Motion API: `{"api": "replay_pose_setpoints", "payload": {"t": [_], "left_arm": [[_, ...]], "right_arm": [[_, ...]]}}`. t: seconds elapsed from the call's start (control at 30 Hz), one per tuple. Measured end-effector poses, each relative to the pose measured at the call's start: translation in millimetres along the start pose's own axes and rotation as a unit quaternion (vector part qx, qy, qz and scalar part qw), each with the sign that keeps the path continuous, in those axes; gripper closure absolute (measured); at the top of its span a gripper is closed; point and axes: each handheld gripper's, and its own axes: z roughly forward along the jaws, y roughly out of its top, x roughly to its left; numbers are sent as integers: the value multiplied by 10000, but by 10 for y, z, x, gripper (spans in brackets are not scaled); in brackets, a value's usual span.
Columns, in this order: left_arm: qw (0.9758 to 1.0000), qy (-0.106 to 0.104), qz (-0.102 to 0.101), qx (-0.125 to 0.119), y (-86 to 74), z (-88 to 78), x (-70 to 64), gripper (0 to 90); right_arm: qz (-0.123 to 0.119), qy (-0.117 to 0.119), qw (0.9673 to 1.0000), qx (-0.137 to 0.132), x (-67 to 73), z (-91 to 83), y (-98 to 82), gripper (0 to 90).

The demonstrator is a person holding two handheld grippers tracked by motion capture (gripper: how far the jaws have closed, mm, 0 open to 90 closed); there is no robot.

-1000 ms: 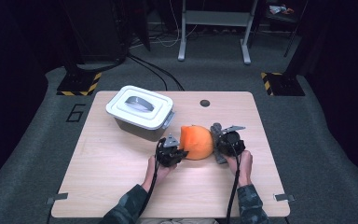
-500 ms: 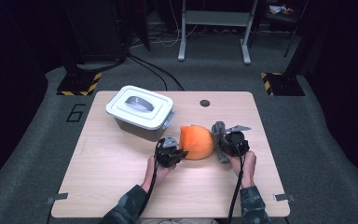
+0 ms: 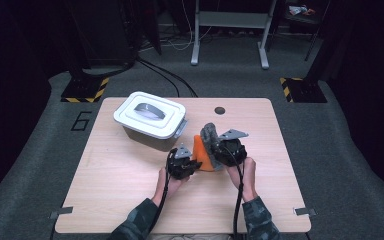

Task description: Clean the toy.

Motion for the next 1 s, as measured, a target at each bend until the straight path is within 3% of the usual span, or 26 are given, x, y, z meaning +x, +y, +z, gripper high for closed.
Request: {"api": "replay_pose_setpoints", "payload": {"t": [0.07, 0.13, 0.2, 0.37, 0.53, 0.57, 0.7, 1.0], "left_arm": [[10000, -5, -4, -21, -5, 2, 2, 819], [10000, 6, 28, -12, -7, 1, 10, 819], [10000, -12, -35, -30, -8, 1, 6, 819], [10000, 6, 31, -43, -3, 6, 1, 819], [10000, -6, -2, -50, -11, 9, 2, 820], [10000, -7, -11, -49, -11, 9, 3, 820], [10000, -25, -31, -61, -8, 15, 1, 820], [10000, -33, 7, -32, -13, 15, 6, 819]], "right_arm": [[67, 117, 9999, -88, 24, 31, 6, 697], [107, 170, 9998, 20, 47, 89, 3, 695], [45, 99, 9999, 54, 51, 128, -8, 697], [-156, -178, 9997, 98, 57, 133, -12, 701], [-52, -265, 9995, 149, 17, 104, -39, 702], [-106, -264, 9995, 132, -17, 99, -49, 702], [116, -363, 9991, 176, -141, 58, -116, 702], [346, -471, 9979, 265, -345, 31, -240, 701]]}}
